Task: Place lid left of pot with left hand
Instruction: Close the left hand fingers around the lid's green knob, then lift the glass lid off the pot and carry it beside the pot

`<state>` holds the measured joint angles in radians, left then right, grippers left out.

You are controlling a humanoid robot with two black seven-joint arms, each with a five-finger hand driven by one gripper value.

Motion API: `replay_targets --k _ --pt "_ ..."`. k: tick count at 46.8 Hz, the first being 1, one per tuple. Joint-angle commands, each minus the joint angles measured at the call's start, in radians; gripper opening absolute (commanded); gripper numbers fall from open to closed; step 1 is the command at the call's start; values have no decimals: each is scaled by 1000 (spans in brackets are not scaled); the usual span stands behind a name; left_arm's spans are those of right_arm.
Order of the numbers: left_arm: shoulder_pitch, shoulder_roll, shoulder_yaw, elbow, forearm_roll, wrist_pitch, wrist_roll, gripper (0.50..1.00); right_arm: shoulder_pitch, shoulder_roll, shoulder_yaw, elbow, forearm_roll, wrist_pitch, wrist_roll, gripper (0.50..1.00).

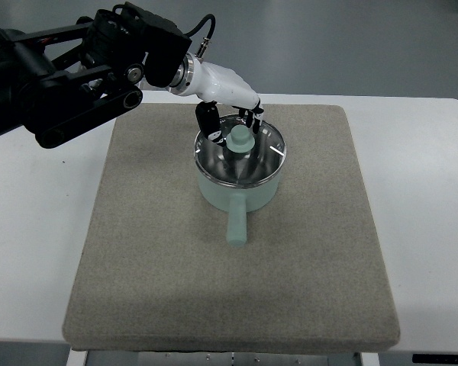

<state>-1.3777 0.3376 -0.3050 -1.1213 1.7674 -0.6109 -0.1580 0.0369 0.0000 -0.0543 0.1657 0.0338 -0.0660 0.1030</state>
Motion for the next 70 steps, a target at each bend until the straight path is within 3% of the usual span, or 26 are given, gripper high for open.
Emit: replay_targets --k 1,3,8,38,42,45,70 --pt "0 0 -2 0 0 0 0 696 0 0 -1 0 0 0 1 921" --pt "0 0 -3 0 1 0 0 660 0 0 -1 0 0 0 0 921" --pt "0 0 -6 0 1 0 0 636 0 0 -1 0 0 0 0 923" --pt "11 -2 -8 -2 0 0 0 621 0 0 -1 0 0 0 0 921" --pt "11 -2 -6 -2 0 0 0 529 0 0 -1 0 0 0 0 921" --pt "11 0 -6 -2 0 0 0 500 0 0 -1 0 0 0 0 921" --pt "8 6 -14 -2 1 0 2 500 0 0 -1 0 0 0 1 921"
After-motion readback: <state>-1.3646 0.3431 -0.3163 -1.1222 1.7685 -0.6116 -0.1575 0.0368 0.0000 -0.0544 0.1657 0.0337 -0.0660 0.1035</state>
